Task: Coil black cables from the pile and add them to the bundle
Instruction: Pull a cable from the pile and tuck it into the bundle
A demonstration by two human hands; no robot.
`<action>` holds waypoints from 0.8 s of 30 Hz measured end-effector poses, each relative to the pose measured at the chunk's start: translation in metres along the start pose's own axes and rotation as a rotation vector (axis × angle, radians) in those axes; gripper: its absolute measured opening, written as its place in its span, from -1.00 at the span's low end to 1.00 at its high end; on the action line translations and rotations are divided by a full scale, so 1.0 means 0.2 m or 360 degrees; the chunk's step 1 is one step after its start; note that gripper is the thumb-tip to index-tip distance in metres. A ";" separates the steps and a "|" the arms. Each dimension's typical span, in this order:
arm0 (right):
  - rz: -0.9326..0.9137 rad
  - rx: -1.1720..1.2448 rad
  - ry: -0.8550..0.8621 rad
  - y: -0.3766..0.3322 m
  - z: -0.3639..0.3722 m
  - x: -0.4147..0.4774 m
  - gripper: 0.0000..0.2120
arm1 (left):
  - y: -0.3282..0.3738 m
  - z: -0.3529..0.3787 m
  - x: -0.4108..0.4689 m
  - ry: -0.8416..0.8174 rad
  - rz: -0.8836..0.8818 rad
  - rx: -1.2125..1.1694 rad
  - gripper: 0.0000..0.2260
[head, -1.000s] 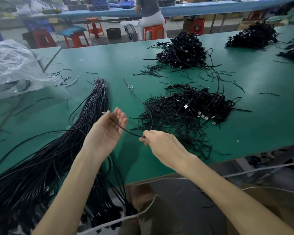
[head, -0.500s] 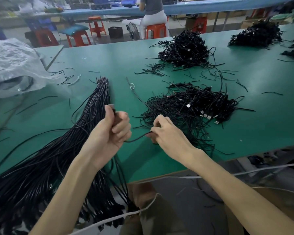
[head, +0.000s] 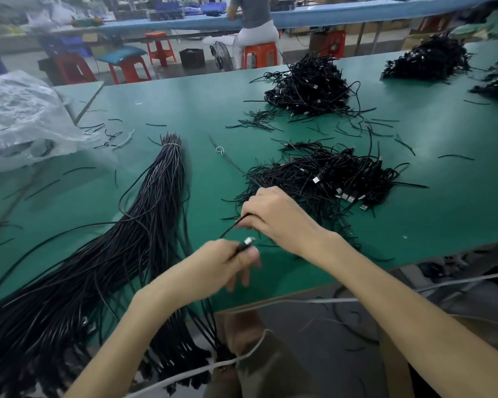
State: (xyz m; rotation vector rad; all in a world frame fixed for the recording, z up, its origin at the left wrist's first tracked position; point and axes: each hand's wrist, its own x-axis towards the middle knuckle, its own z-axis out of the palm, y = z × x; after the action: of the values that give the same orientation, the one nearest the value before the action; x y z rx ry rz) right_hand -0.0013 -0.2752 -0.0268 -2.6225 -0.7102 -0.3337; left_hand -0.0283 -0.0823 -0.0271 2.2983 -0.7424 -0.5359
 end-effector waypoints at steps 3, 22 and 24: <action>0.0036 0.0233 0.0066 -0.03 -0.05 0.03 -0.77 | -0.10 0.00 0.05 0.0578 -0.0075 -0.0061 -0.44; 0.0635 0.1340 0.0338 -0.20 0.28 0.00 -0.39 | 0.02 -0.18 -0.02 0.0628 0.0463 -0.2482 -0.62; 0.0682 0.1296 0.0444 -0.17 0.25 0.05 -0.39 | 0.03 -0.16 -0.08 0.0415 0.0482 -0.1950 -0.56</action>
State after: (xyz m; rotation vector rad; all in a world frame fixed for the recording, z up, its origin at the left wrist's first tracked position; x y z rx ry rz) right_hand -0.0050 -0.2220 -0.0563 -1.8282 -0.1199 -0.2103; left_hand -0.0248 -0.0619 0.0015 1.0609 -0.4116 -0.3667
